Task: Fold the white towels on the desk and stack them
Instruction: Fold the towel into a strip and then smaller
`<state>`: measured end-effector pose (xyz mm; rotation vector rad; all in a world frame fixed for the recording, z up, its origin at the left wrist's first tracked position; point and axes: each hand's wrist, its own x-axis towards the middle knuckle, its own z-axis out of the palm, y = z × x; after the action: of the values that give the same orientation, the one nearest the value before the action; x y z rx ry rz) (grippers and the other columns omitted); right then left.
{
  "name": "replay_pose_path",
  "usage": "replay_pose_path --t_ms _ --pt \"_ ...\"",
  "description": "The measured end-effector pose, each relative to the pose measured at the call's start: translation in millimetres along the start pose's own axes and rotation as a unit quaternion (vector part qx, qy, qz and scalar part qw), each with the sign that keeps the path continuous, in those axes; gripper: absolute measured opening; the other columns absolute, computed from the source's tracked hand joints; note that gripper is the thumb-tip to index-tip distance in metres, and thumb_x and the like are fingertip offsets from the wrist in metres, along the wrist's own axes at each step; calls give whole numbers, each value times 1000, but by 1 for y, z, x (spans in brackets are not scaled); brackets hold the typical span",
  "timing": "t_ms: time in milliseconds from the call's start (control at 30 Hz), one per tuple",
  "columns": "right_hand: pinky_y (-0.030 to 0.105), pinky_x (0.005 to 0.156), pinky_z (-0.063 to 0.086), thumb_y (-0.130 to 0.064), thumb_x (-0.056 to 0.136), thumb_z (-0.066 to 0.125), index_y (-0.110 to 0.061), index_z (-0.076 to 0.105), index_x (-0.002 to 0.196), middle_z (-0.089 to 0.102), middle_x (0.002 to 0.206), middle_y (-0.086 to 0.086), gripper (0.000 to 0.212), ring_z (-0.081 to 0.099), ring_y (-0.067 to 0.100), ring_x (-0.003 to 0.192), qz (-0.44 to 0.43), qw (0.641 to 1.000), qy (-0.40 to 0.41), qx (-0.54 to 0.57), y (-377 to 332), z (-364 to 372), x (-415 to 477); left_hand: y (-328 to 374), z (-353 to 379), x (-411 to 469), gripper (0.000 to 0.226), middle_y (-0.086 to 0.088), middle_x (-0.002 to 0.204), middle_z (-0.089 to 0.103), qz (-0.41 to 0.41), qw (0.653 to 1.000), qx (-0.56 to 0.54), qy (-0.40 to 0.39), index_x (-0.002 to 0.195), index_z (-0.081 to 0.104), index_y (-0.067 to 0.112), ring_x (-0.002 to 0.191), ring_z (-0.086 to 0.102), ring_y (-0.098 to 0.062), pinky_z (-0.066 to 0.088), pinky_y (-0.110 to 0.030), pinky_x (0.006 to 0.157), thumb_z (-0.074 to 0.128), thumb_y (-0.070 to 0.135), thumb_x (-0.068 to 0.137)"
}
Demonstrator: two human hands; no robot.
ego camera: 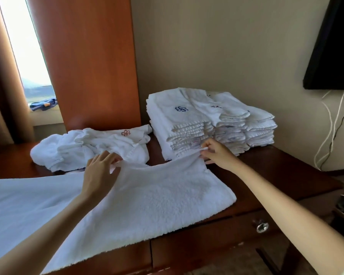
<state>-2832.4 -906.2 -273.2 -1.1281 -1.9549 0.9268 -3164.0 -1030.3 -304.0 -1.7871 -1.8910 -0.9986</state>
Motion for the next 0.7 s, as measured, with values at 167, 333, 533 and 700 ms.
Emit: replay_pose_path --t_ms 167,333,533,700 --pt "33 101 43 -6 92 56 -8 50 86 65 123 -9 9 52 6 123 -16 997 -46 53 38 -4 -42 16 -35 -36 31 1 90 64 123 992 29 -31 97 70 16 75 63 -23 48 -37 78 81 3 71" --pt "24 96 38 -15 82 51 -28 58 88 64 118 -3 15 53 8 121 -63 997 -27 35 48 -3 -76 26 -49 -71 22 6 82 61 228 971 36 -54 96 71 17 74 60 -19 41 -26 84 55 20 81" --pt "24 96 38 3 81 46 -55 56 96 55 105 12 61 51 27 112 -117 993 -15 -20 42 -2 -91 29 -53 -82 30 4 90 61 247 967 18 -52 105 70 17 81 55 -15 42 -22 84 47 23 86" --pt "17 94 39 1 81 52 -37 62 99 60 100 6 43 55 19 102 -140 990 2 5 36 -1 -92 28 -50 -79 52 -1 112 61 141 979 76 -130 126 61 18 100 61 -21 49 -37 89 71 30 76"
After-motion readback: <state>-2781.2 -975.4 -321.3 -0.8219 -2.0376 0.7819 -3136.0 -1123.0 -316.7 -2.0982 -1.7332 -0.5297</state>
